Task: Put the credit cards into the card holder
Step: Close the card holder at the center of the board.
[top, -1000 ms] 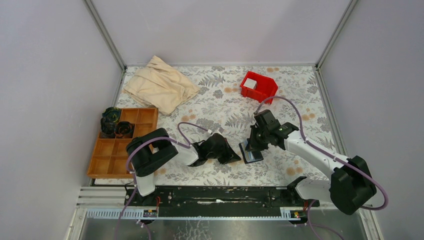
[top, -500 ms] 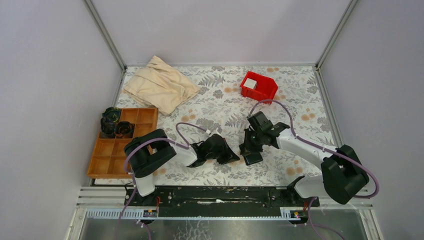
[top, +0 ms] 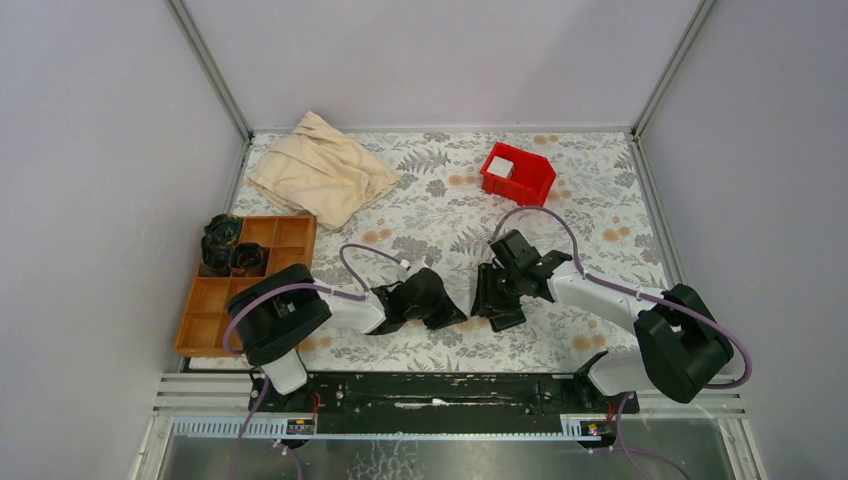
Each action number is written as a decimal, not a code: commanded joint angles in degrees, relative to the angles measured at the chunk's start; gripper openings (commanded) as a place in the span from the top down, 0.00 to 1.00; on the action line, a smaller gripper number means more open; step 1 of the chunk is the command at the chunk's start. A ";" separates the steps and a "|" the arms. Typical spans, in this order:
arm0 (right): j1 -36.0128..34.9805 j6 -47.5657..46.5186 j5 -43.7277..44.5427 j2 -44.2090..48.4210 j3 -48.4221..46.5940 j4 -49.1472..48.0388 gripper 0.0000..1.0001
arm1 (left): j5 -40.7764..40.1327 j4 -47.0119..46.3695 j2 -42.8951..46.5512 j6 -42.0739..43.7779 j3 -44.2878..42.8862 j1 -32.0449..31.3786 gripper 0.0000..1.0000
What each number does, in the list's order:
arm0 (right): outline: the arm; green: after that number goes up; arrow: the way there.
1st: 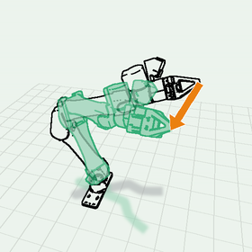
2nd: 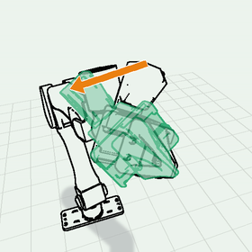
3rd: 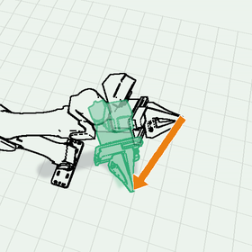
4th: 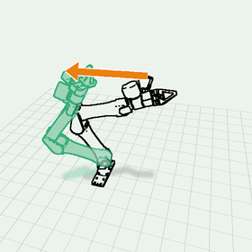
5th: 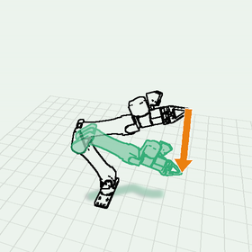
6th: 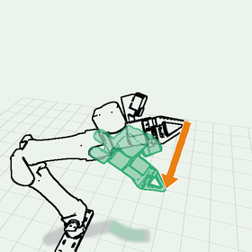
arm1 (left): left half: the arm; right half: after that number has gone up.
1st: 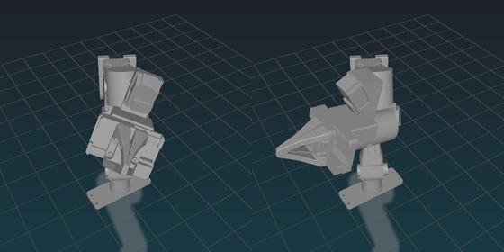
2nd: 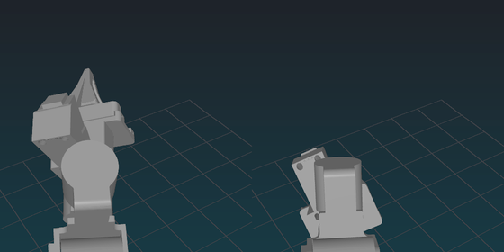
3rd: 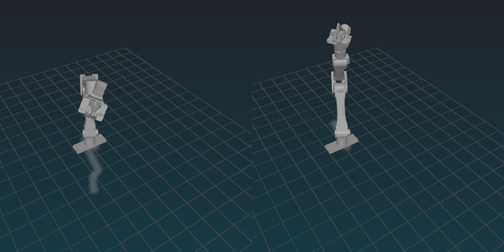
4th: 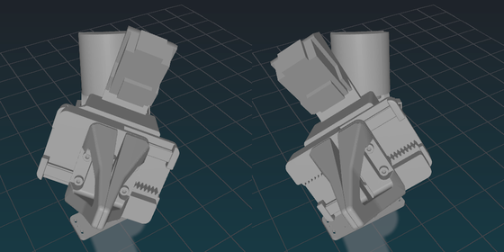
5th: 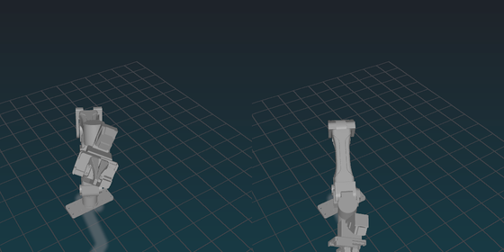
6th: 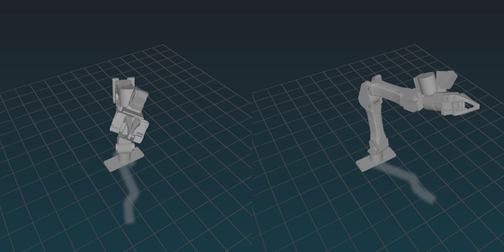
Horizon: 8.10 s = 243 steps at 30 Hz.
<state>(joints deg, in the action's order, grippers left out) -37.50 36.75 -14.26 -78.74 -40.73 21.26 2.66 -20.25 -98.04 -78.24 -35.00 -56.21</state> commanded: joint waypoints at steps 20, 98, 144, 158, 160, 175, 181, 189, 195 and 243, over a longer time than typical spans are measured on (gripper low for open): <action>-3.88 -2.24 -3.41 4.39 -7.53 1.74 0.41 | -15.81 41.17 12.50 4.61 -10.13 0.20 1.00; 11.13 10.56 8.72 25.03 26.38 -10.37 0.16 | -2.14 40.56 -11.46 26.47 -29.84 -2.44 0.99; 11.18 11.58 4.67 18.38 30.71 -21.40 0.19 | 5.40 39.40 -9.11 28.49 -39.63 3.82 0.98; 11.19 12.06 1.84 9.88 29.30 -28.64 0.19 | 1.86 39.51 -9.10 28.38 -34.76 4.69 0.98; 11.17 12.18 1.55 8.91 29.30 -29.58 0.19 | 1.50 39.50 -9.39 28.48 -34.59 4.98 0.98; 11.13 12.58 0.35 3.79 32.95 -37.95 0.19 | -2.54 42.13 -11.21 28.71 -31.28 6.49 0.98; 11.20 13.01 -0.84 -0.74 33.65 -42.52 0.20 | -2.30 42.31 -12.31 28.49 -29.18 6.99 0.99; 11.16 12.70 -1.80 -5.71 32.00 -45.69 0.22 | -1.74 42.31 -13.62 29.14 -30.52 7.11 0.99; 11.13 12.89 -1.91 -7.31 31.56 -47.15 0.25 | -0.87 42.31 -15.01 29.45 -30.90 7.24 0.99; 3.51 -18.54 42.61 -1.74 -18.43 8.50 1.00 | -9.33 47.41 15.97 22.90 -17.11 10.85 0.97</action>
<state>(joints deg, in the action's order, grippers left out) -29.12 22.52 16.60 -76.25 -52.66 23.14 -3.90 25.43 -85.36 -53.65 -54.35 -46.04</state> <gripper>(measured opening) 0.155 0.026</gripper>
